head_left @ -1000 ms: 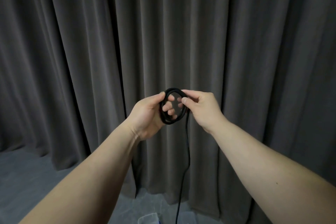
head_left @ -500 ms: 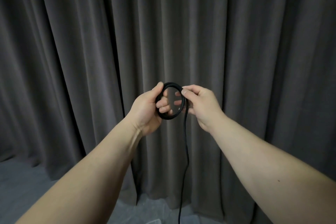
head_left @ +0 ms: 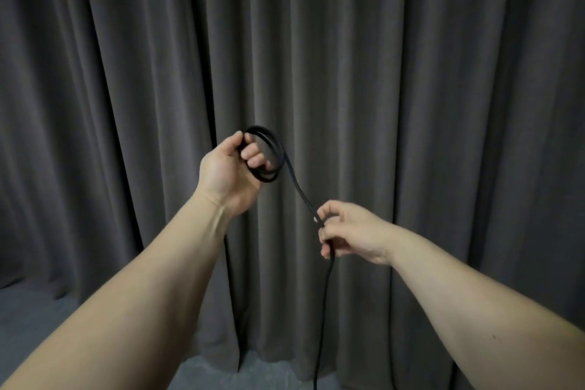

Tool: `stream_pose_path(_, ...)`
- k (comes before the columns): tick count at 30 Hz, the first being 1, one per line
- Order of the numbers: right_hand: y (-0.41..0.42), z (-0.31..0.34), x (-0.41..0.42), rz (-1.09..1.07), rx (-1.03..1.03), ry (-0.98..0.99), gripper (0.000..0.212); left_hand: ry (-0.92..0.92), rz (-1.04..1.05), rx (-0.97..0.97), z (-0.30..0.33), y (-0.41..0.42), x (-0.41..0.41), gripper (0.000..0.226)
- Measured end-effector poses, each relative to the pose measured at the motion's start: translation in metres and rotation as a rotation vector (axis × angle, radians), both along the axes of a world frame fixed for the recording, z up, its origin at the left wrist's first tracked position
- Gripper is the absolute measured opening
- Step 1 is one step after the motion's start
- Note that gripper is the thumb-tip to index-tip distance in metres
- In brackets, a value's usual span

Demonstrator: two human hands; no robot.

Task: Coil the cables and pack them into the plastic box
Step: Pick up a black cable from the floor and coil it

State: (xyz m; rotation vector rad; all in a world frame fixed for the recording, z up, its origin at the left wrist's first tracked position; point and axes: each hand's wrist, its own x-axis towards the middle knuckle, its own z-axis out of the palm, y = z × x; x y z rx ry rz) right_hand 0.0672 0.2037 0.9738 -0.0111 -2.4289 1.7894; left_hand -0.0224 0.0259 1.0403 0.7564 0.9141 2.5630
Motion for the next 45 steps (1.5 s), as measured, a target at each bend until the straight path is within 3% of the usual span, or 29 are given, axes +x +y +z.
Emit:
stream_pose_path(3,0.005,0.01,-0.003,-0.134,0.146,0.195,0.018,-0.027,0.083,0.053,0.003,-0.005,-0.011,0.03)
stream_pose_path(5,0.005,0.02,-0.005,-0.185,0.479,0.296,0.014,-0.007,0.122,0.026,0.001,-0.002,-0.016,0.03)
stream_pose_path(7,-0.003,0.031,-0.006,-0.14,0.83,0.362,0.011,0.08,0.182,-0.081,-0.004,0.005,-0.017,0.03)
stream_pose_path(9,-0.018,0.048,-0.005,-0.046,0.906,0.402,0.013,0.188,0.244,-0.228,-0.009,0.012,-0.015,0.03)
stream_pose_path(11,-0.028,0.066,-0.005,-0.011,0.849,0.441,0.013,0.297,0.306,-0.394,-0.016,0.016,-0.011,0.027)
stream_pose_path(15,-0.028,0.085,-0.01,-0.027,0.477,0.497,0.018,0.444,0.257,-0.61,-0.025,0.018,0.003,0.025)
stream_pose_path(19,-0.028,0.079,-0.016,-0.129,0.278,0.404,0.034,0.327,0.156,-0.576,-0.018,0.016,0.01,0.037)
stream_pose_path(23,-0.019,0.049,-0.013,0.178,-0.049,0.08,0.022,0.125,0.145,-0.372,-0.009,0.012,0.002,0.036)
stream_pose_path(26,-0.011,0.033,-0.015,0.165,-0.106,0.052,0.019,0.1,0.124,-0.32,-0.01,0.004,-0.009,0.037)
stream_pose_path(29,-0.005,0.047,-0.025,-0.11,-0.22,0.327,0.017,0.183,0.117,-0.434,-0.016,0.0,-0.011,0.043)
stream_pose_path(32,-0.004,0.068,-0.034,-0.199,-0.184,0.455,0.012,0.266,0.082,-0.488,-0.015,0.003,-0.003,0.041)
stream_pose_path(39,-0.012,0.056,-0.047,-0.278,-0.175,0.46,0.012,0.22,-0.022,-0.374,-0.01,0.008,0.007,0.038)
stream_pose_path(45,-0.01,0.061,-0.039,-0.296,-0.242,0.5,0.016,0.188,0.088,-0.467,-0.014,0.012,0.01,0.044)
